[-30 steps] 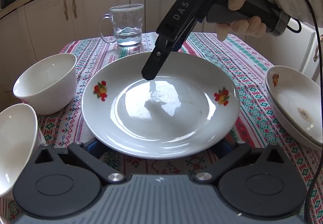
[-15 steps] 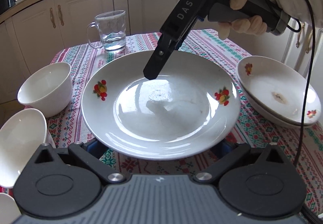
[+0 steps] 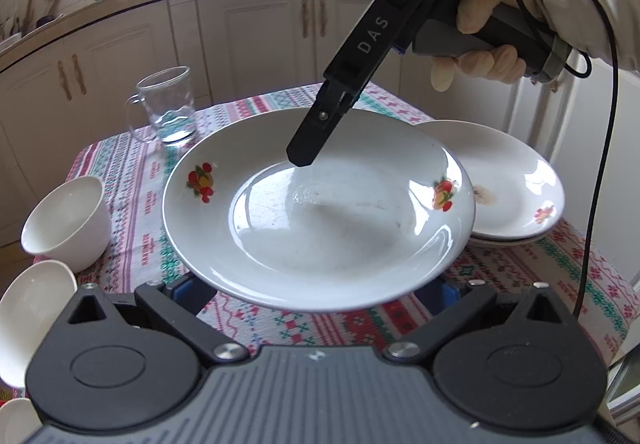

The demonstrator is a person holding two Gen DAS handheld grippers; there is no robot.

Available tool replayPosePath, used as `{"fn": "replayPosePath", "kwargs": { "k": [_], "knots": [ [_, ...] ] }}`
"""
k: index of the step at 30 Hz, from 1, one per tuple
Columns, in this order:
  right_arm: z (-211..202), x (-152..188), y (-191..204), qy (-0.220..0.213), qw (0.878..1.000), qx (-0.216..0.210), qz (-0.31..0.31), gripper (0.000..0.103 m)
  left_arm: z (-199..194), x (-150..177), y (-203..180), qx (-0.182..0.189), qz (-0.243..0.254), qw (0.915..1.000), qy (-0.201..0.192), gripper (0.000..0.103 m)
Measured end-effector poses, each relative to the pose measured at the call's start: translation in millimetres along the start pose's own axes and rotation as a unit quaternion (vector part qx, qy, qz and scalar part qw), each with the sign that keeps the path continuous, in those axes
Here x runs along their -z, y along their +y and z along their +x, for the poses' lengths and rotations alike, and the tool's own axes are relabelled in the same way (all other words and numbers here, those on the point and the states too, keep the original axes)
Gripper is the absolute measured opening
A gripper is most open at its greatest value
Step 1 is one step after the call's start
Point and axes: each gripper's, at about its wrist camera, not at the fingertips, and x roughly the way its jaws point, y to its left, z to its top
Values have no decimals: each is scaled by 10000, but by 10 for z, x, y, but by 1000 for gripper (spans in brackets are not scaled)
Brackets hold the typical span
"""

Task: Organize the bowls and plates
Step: 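Lift the flower plate with the right gripper and carry it toward the stack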

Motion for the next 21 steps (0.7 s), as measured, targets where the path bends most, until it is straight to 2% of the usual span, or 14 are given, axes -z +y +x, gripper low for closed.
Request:
{"fn": "replayPosePath", "kwargs": {
  "k": [6,21],
  "knots": [
    [-240,286,-12,-150,9993,230,236,72,-4,-68,-190,271,312,9991,-99,102],
    [-658,1022,-229,-511,9924,621,935,72,176,-194,-621,954,725,9928,-6,102]
  ]
}}
